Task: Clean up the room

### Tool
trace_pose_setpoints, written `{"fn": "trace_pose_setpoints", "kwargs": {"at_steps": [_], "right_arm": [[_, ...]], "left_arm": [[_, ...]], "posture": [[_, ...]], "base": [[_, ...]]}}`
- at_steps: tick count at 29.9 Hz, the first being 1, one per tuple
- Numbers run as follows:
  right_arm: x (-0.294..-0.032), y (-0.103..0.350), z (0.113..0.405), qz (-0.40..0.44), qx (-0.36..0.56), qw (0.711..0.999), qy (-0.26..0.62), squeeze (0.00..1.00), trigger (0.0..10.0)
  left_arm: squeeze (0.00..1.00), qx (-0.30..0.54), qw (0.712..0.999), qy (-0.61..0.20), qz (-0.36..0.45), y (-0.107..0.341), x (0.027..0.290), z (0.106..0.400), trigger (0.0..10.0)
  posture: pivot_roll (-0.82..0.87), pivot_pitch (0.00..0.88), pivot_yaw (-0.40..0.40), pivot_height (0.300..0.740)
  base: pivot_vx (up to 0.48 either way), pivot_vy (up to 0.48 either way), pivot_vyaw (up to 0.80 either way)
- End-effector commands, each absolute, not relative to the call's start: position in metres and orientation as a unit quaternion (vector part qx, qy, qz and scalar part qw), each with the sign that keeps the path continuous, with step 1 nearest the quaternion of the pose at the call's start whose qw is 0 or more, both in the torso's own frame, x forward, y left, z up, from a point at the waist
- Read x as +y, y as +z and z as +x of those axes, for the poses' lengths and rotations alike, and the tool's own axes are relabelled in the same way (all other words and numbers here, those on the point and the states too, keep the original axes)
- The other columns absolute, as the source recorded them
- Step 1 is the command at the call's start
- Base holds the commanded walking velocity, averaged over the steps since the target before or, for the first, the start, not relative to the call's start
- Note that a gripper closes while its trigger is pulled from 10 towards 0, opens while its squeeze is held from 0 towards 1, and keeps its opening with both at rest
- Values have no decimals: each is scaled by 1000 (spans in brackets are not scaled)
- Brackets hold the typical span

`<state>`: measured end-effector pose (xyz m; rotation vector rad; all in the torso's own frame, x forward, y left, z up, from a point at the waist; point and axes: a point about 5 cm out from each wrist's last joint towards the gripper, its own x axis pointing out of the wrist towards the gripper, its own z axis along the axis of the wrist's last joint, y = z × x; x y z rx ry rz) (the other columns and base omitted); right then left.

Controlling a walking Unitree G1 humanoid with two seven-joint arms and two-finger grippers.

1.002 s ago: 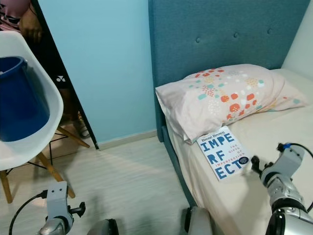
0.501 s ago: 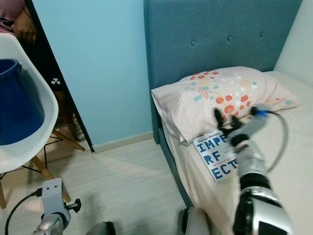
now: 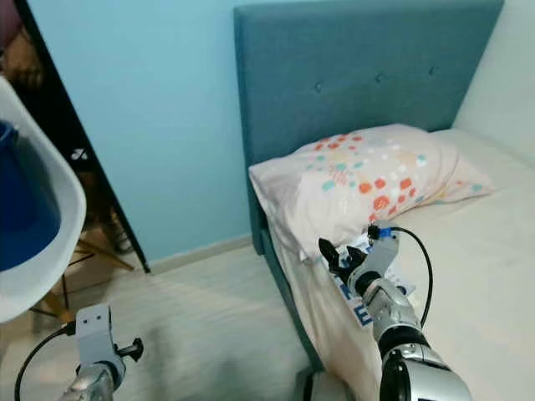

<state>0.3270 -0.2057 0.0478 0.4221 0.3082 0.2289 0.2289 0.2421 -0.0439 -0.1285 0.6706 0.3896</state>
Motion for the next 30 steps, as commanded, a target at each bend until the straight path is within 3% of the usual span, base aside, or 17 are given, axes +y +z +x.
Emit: {"fn": "trace_pose_setpoints", "kwargs": {"at_steps": [1,5,16,21,30], "right_arm": [[-202,38,321,208,172,956,112,0,10000],[-199,25,311,209,197,952,104,0,10000],[-202,17,305,201,217,951,91,0,10000],[-217,-19,268,201,297,933,23,0,10000],[-229,-48,228,209,359,909,-35,0,10000]], "left_arm": [[0,345,915,198,-74,-50,240,221,10000],[0,351,911,203,-76,-52,242,218,10000],[0,337,918,197,-73,-47,242,224,10000],[0,362,911,184,-64,-56,236,215,10000],[0,401,896,182,-58,-67,234,198,10000]], "posture": [[-109,0,-54,638],[-90,0,-55,653],[-91,0,-60,687],[-80,0,-58,711],[-73,0,-57,735]], "base": [[0,0,0],[-480,0,0],[0,0,0],[0,0,0],[0,0,0]]}}
